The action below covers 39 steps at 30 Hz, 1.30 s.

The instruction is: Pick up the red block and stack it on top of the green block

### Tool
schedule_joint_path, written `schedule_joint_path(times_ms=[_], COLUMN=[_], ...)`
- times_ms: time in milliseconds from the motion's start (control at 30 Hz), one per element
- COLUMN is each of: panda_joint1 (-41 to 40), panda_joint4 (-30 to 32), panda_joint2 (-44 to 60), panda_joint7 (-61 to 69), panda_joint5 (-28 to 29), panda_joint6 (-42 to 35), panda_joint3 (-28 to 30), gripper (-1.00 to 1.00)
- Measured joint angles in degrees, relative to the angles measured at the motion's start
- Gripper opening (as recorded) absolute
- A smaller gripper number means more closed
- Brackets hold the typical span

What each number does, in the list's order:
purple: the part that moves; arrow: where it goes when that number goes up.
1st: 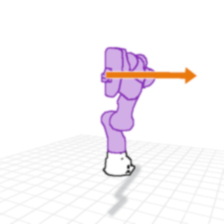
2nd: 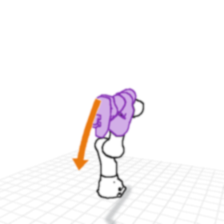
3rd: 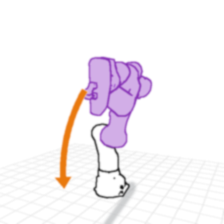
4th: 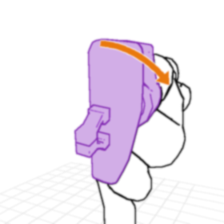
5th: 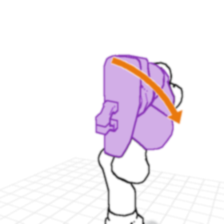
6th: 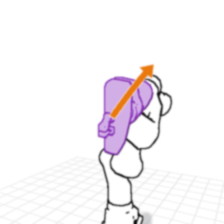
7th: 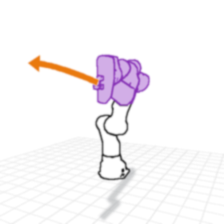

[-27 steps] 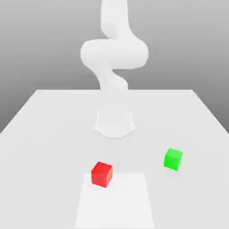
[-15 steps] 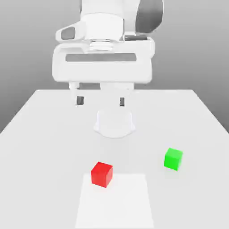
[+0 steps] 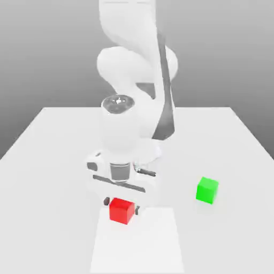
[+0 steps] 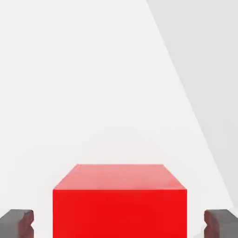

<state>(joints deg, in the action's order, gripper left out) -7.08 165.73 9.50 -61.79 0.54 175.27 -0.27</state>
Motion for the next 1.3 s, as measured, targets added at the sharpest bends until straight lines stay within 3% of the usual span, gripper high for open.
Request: schedule_joint_path(times_ms=[133,400,800,1100,1300], panda_joint1=[0.0,0.2,18.5,32.0,29.7], panda_joint4=[-0.1,2.0,3.5,5.1,4.8], panda_joint2=[0.5,-14.3,-23.9,-28.1,-21.9], panda_joint7=[-0.2,0.6,5.5,7.4,4.3], panda_joint5=[0.2,-0.9,-9.3,-13.1,-8.5], panda_joint6=[0.4,-12.3,-19.6,-22.6,-17.0], panda_joint3=[0.0,-0.5,-9.7,-17.3,-20.3], gripper=[-1.00,-1.00,-1.00,-1.00,-1.00])
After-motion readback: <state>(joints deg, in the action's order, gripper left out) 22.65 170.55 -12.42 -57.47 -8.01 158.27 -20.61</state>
